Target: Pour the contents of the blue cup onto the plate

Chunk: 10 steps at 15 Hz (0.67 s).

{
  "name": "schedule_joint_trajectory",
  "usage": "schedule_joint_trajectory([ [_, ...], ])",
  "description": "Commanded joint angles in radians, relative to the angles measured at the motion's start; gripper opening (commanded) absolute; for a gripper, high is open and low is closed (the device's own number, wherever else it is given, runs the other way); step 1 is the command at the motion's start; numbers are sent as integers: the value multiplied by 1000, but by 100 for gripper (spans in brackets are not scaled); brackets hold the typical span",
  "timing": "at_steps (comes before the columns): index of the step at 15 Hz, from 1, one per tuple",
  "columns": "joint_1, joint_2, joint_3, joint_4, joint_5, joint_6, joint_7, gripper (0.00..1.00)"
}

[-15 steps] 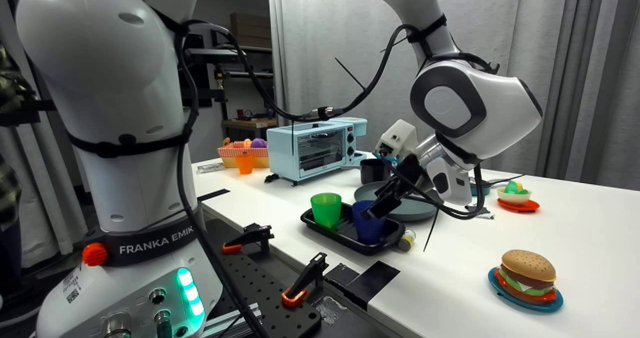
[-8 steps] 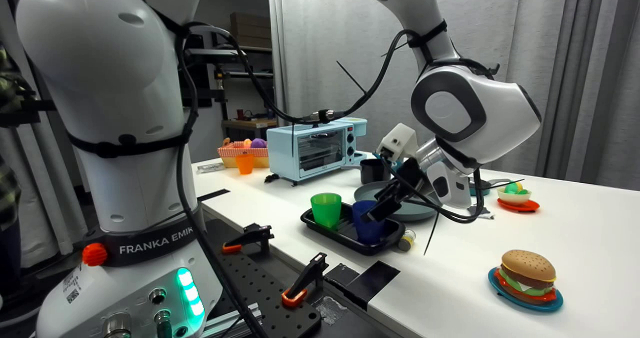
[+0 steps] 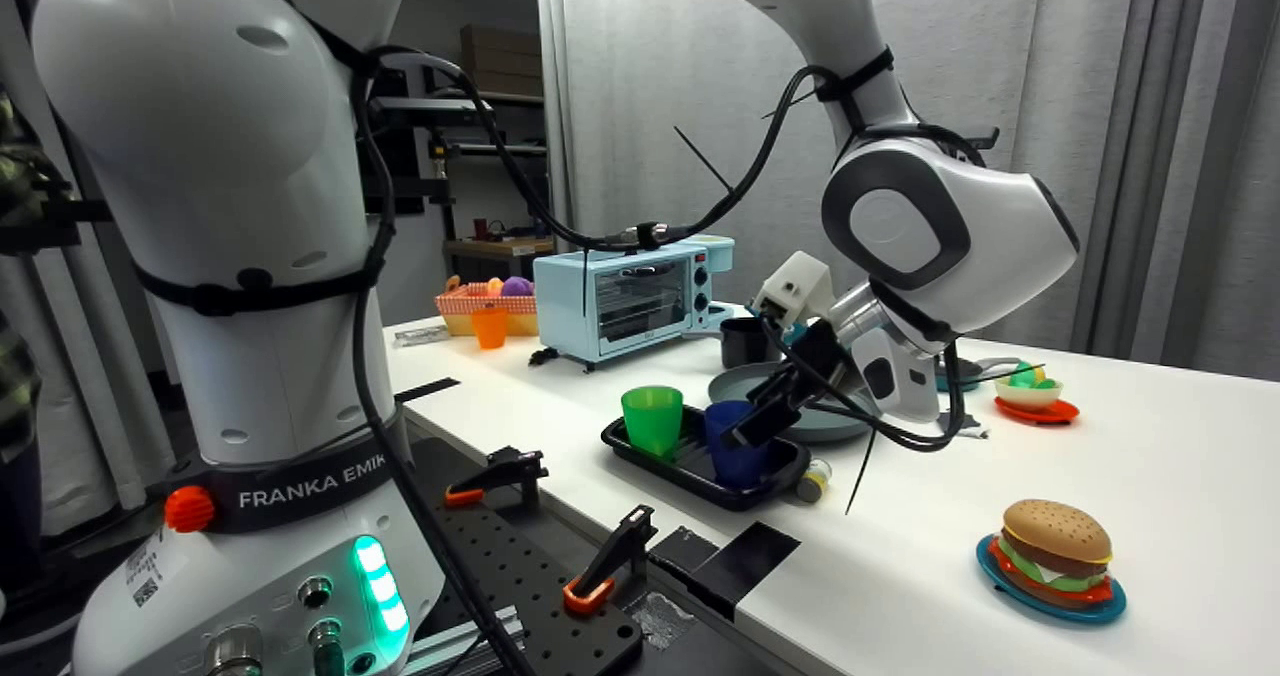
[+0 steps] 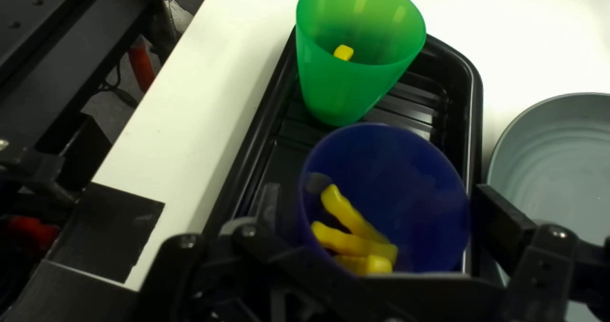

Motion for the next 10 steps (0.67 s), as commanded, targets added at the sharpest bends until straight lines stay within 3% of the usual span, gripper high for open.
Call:
schedule_joint_trajectory([
  [1, -14, 25, 10, 34, 27, -39, 4, 100],
  [4, -14, 32, 12, 39, 27, -39, 5, 97],
  [5, -14, 33, 13, 41, 27, -39, 6, 78],
  [9, -12, 33, 14, 46, 25, -44, 11, 56],
  [10, -12, 33, 14, 46, 25, -42, 11, 56],
])
